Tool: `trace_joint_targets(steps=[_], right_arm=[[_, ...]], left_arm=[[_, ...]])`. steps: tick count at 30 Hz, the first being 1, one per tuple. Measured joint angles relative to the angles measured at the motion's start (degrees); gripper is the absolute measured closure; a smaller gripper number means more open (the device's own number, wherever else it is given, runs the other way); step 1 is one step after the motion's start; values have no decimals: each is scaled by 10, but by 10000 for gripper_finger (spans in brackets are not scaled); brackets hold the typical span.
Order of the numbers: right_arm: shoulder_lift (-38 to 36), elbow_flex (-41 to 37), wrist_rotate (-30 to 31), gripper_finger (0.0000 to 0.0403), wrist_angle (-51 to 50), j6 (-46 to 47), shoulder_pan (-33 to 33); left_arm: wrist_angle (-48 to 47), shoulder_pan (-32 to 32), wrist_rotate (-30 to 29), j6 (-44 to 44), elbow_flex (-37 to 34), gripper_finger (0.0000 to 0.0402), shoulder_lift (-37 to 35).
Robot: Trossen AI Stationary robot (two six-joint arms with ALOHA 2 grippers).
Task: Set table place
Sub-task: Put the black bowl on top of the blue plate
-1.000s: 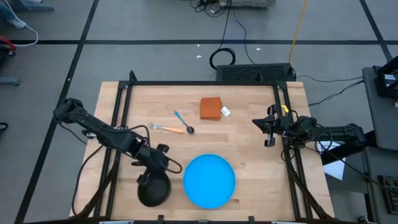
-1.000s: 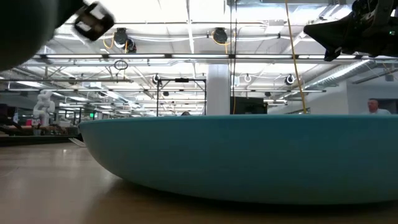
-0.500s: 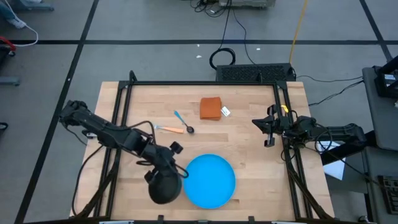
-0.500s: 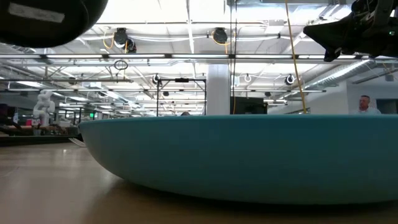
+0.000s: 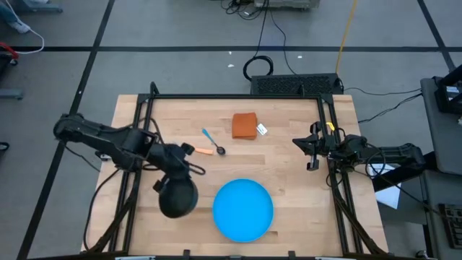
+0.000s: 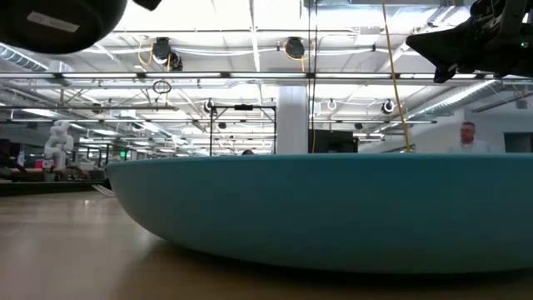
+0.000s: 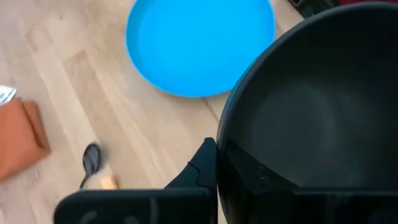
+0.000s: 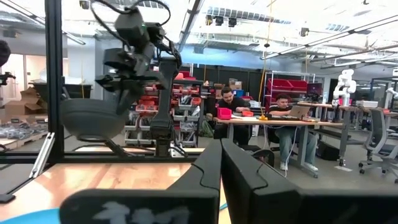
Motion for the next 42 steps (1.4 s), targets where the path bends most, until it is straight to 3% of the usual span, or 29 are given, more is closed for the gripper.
trace_joint_targets(steps=[5, 10, 14, 18, 25, 36, 42], right_arm=[[0, 0, 0, 403, 0, 0, 0], [0, 0, 0, 403, 0, 0, 0], [0, 0, 0, 403, 0, -1, 0], [0, 0, 0, 403, 0, 1, 0], [0, 0, 0, 403, 0, 4, 0], [0, 0, 0, 403, 0, 3, 0], [0, 0, 0, 403, 0, 2, 0]], left_arm=[[68, 46, 42, -20, -81, 394, -51], [246, 64, 111, -53, -206, 396, -76], [411, 46, 116, -113, -272, 393, -55], [494, 22, 110, -146, -273, 396, 13], [473, -14, 69, -139, -147, 396, 137], [192, -13, -17, -29, 183, 393, 339], [100, -1, -24, 10, 322, 396, 447]])
